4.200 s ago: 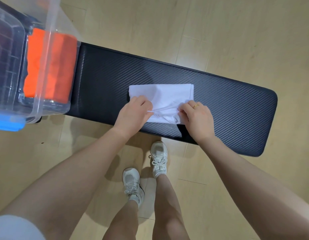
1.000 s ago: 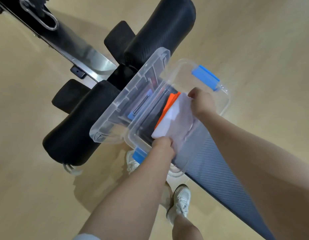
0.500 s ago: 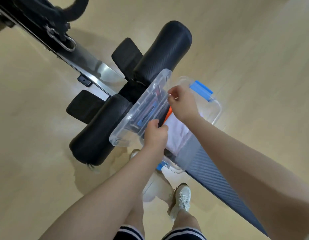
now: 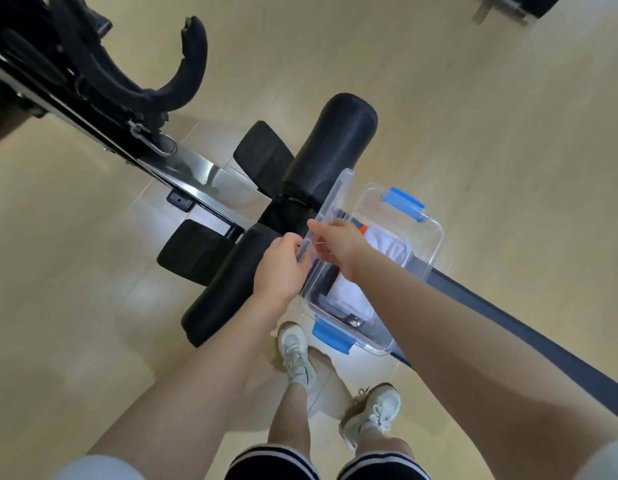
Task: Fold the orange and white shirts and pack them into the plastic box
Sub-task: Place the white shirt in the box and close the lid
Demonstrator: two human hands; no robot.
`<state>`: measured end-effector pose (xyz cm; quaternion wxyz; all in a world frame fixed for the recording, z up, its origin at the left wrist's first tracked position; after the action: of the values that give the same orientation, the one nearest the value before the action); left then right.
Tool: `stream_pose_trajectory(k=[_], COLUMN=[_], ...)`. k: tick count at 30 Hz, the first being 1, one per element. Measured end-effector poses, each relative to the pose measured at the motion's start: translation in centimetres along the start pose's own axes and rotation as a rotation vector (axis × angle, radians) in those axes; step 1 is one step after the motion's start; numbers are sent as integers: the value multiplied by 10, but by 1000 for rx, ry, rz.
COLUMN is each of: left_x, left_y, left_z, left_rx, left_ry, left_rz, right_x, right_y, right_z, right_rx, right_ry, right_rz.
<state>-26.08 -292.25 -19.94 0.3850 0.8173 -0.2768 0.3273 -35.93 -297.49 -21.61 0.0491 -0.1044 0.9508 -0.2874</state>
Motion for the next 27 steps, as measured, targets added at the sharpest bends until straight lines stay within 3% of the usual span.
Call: stream_pose_trajectory(k=[5, 9, 11, 14, 16, 19, 21, 24, 27], left_x=[10, -14, -30, -45, -53, -74, -81, -77, -73], left_y=[38, 77, 87, 82, 64, 30, 18, 13, 17], left_z=[-34, -67, -71, -54, -33, -12, -7, -5, -5], left_rx=[-191, -388, -430, -374, -247, 5, 62, 96, 107], left_ry=[-133, -273, -268, -119, -44, -221, -306, -279, -263], left_rz=[-153, -94, -58, -16, 82, 105, 29, -16, -36], right_x=[49, 109, 141, 180, 195, 208, 213, 217, 219], right_y=[-16, 0, 10, 28, 49, 82, 90, 88, 87], right_z=[-30, -53, -57, -53, -45, -30, -20, -7, 1], right_rx=[203, 247, 265, 286, 243, 137, 109, 77, -9], right_ry=[139, 216, 297, 412, 470, 573, 610, 590, 512], right_rz=[145, 308, 365, 274, 229, 143, 30, -94, -69])
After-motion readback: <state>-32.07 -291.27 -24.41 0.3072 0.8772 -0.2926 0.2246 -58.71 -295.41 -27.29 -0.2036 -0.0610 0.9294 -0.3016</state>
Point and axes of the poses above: each hand's wrist, its own z-axis towards the middle knuckle, its own x-axis out of the back of the hand, y = z × x, the point moved 7 cm from there along z, towards the middle knuckle, and after that the axes turned 11 degrees about z, right-handed, at the moved point
